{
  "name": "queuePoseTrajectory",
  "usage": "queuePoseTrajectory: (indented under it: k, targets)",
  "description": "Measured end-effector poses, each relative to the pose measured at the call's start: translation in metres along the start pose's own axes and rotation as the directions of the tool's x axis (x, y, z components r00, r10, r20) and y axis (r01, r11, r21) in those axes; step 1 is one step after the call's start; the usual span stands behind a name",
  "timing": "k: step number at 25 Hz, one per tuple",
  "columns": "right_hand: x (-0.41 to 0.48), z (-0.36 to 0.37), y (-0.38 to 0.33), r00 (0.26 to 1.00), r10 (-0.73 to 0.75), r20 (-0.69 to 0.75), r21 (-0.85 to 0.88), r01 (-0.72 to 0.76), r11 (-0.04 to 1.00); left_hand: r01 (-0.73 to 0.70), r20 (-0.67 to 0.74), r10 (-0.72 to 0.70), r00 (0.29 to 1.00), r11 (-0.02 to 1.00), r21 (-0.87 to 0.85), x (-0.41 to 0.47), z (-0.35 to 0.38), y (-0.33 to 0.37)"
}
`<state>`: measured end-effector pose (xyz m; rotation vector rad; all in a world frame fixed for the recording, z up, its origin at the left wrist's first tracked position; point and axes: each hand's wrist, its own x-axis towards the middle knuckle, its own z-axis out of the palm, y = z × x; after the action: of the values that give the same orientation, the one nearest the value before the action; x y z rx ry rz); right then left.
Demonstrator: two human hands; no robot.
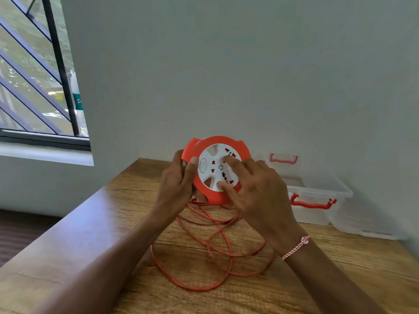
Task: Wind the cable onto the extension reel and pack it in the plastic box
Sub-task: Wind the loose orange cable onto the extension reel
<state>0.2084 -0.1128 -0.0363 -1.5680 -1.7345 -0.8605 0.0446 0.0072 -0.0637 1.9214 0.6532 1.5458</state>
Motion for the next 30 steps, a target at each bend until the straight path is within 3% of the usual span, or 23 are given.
queuePoseTrajectory:
  k: [7,14,20,23,25,27,28,29,30]
  targets:
    - [0.007,0.001,-0.010,0.999,-0.028,-0.022,-0.066,0.026,0.997,-0.130,-0.053,0.142,0.988,0.974,0.188,-0.001,0.002,0.003]
    - [0.054,-0.009,-0.008,0.985,-0.142,0.102,-0.147,0.156,0.977,-0.034,-0.182,0.053,0.982,0.993,0.110,-0.002,0.002,0.001]
    - [0.074,-0.005,-0.007,0.978,-0.152,0.143,-0.074,0.164,0.984,-0.018,-0.219,0.030,0.975,0.998,0.060,0.000,0.001,-0.002]
    - [0.070,-0.003,-0.004,0.994,-0.092,0.061,0.008,0.092,0.996,-0.046,-0.231,0.062,0.971,0.996,0.075,0.000,0.002,-0.002]
    - [0.068,0.003,-0.010,0.996,0.090,-0.015,0.142,-0.087,0.986,-0.063,-0.240,0.076,0.968,0.996,0.062,-0.001,0.004,0.000]
    - [0.065,0.012,-0.023,0.912,0.395,0.109,0.371,-0.406,0.835,-0.091,-0.258,0.116,0.959,0.990,0.109,-0.002,0.004,0.002]
    - [0.063,0.015,-0.027,0.832,0.493,0.255,0.516,-0.548,0.658,-0.100,-0.264,0.136,0.955,0.984,0.147,-0.003,0.004,0.003]
    - [0.064,0.014,-0.028,0.761,0.514,0.397,0.610,-0.637,0.472,-0.099,-0.268,0.144,0.952,0.980,0.175,-0.003,0.004,0.003]
    - [0.065,0.010,-0.027,0.740,0.478,0.473,0.643,-0.661,0.387,-0.089,-0.272,0.139,0.952,0.978,0.190,-0.003,0.003,0.002]
